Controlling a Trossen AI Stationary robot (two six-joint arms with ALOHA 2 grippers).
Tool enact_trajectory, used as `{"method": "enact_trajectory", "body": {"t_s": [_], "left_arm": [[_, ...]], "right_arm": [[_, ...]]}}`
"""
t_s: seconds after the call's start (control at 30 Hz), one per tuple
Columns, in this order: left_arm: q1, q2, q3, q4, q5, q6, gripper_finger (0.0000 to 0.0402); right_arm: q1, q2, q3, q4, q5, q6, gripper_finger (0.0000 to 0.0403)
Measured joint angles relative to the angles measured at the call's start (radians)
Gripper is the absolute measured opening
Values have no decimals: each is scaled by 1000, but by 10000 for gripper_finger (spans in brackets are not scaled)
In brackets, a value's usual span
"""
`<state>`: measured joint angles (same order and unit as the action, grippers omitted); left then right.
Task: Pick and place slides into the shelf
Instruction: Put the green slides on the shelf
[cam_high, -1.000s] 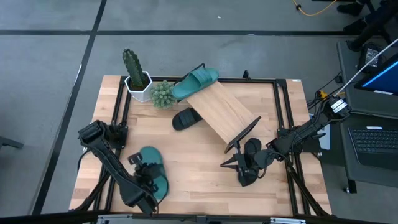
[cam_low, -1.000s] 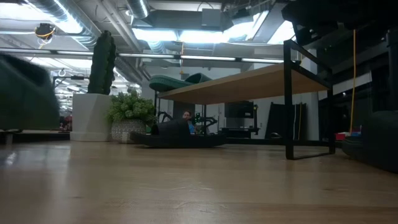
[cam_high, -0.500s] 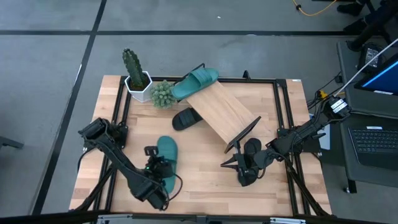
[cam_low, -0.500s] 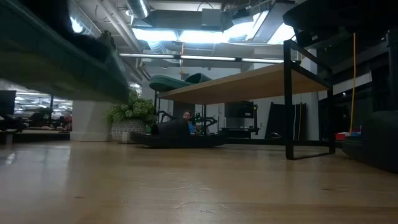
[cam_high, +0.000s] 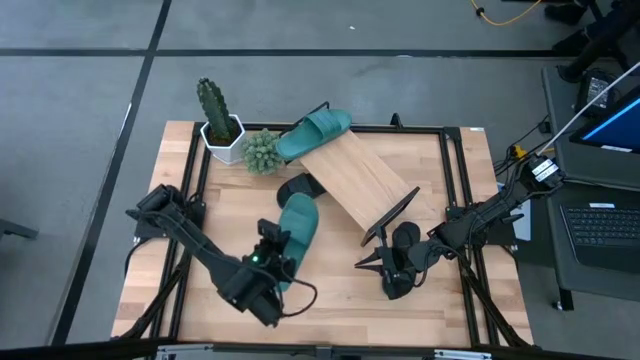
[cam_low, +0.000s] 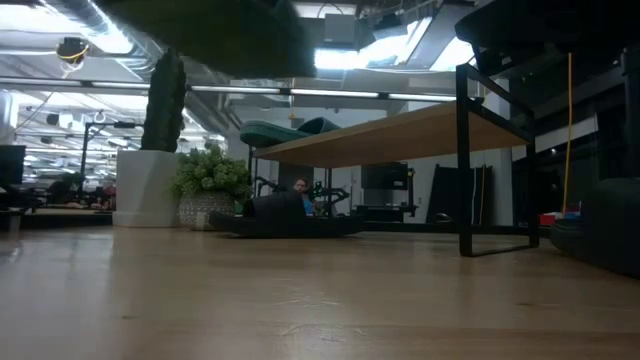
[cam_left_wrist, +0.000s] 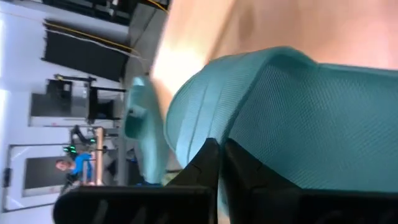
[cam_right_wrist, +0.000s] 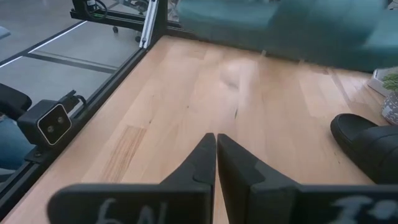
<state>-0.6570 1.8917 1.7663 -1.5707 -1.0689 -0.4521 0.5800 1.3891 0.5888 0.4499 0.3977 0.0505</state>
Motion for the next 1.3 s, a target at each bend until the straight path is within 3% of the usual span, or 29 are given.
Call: {"method": "enact_trajectory", "body": {"t_s": [0.3, 0.53, 0.8, 0.9, 1.0, 1.3], "left_arm": [[82, -111, 26, 40, -42, 156, 0], [151, -161, 26, 255, -39, 430, 0], [290, -162, 25, 506, 149, 755, 0], [338, -162, 25, 597, 189, 852, 0], [380, -162, 25, 650, 257, 904, 0], [467, -161, 25, 730, 368, 1004, 0]], "right_arm": [[0, 0, 0, -22, 0, -13, 19], [0, 0, 0, -28, 0, -141, 19], [-26, -18, 0, -24, -5, -240, 19], [-42, -32, 0, -26, -65, -263, 19], [-48, -66, 0, -23, -102, -269, 19], [-28, -262, 0, -137, -79, -322, 19]]}}
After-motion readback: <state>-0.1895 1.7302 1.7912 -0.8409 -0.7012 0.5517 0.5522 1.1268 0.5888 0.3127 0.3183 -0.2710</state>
